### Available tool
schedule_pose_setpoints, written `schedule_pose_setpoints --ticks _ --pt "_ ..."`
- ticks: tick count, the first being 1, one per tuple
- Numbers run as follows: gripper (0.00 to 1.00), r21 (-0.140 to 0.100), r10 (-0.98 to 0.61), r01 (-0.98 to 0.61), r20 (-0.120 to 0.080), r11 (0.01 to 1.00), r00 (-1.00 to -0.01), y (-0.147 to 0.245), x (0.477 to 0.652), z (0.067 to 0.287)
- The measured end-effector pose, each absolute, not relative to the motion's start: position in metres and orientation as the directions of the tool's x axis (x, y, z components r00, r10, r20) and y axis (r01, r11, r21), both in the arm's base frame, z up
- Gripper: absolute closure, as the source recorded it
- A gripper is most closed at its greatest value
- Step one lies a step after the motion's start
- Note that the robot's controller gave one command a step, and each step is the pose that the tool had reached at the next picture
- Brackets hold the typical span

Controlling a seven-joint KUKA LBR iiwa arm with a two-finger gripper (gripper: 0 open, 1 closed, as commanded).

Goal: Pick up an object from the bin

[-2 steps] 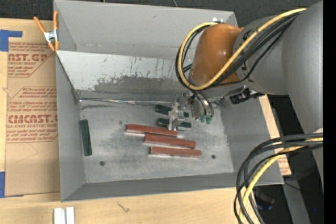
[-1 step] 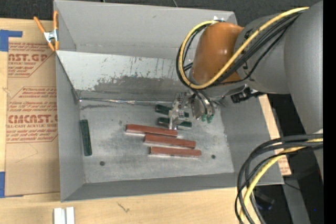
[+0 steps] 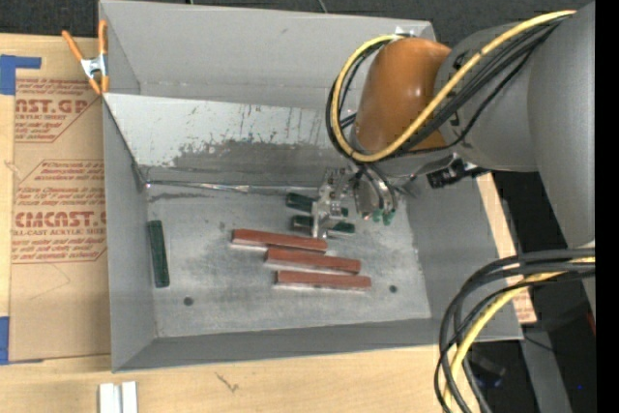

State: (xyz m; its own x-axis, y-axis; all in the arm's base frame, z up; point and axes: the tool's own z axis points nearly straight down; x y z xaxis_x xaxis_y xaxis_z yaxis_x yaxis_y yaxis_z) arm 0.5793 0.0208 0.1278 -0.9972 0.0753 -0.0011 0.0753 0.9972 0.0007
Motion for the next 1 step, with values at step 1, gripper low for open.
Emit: schedule_pose_setpoints --ticks 1 --pt "1.0 0.001 0.075 0.075 -0.001 0.997 -0.997 0.0209 0.5792 0.1359"
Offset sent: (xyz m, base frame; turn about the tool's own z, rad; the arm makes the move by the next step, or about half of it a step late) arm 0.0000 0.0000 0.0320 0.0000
